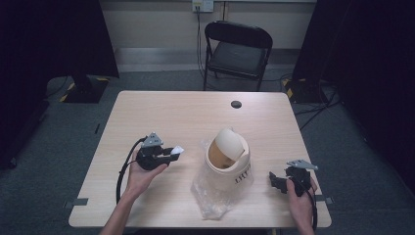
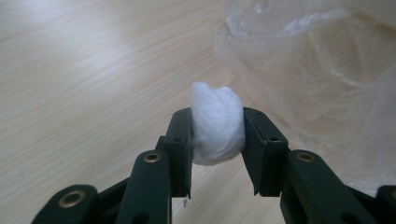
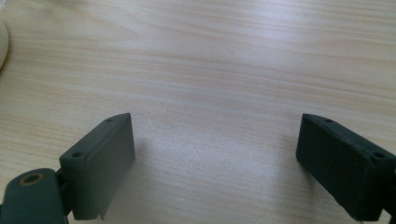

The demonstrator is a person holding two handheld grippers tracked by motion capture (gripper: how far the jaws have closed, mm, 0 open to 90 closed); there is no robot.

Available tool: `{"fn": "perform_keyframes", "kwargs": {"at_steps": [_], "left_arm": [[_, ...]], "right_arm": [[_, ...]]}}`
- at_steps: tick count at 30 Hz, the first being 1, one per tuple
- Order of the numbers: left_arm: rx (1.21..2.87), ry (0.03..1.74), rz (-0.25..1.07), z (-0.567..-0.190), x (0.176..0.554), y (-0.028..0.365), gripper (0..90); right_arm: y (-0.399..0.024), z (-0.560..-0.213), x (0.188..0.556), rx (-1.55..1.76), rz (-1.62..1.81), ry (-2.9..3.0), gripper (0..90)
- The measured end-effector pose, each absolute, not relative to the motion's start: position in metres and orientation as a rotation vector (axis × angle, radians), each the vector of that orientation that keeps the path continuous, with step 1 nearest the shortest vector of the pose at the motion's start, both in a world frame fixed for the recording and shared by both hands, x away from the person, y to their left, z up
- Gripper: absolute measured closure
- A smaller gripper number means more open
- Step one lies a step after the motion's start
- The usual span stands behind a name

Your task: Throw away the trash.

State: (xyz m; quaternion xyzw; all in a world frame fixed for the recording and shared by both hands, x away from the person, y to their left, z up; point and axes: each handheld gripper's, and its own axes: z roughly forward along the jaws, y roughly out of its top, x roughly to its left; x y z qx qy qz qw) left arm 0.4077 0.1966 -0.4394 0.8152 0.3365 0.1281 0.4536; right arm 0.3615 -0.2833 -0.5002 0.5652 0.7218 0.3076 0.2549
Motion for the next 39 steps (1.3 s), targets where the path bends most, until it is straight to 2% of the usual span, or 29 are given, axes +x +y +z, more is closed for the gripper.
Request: {"fn": "perform_keyframes", "kwargs": {"at_steps": [14,39], "left_arm": [[1.938,0.793,0.308,-0.415,0.397,0.198,65.0],[1.948,0.623,0.270,-0.386,0.375,0.155,65.0]], "right_arm": [[-0.283,-0.500,0.362,1.535,0.835,1.960,10.7],[-0.283,-0.500,0.362,1.535,0.835,1.960,10.7]]}}
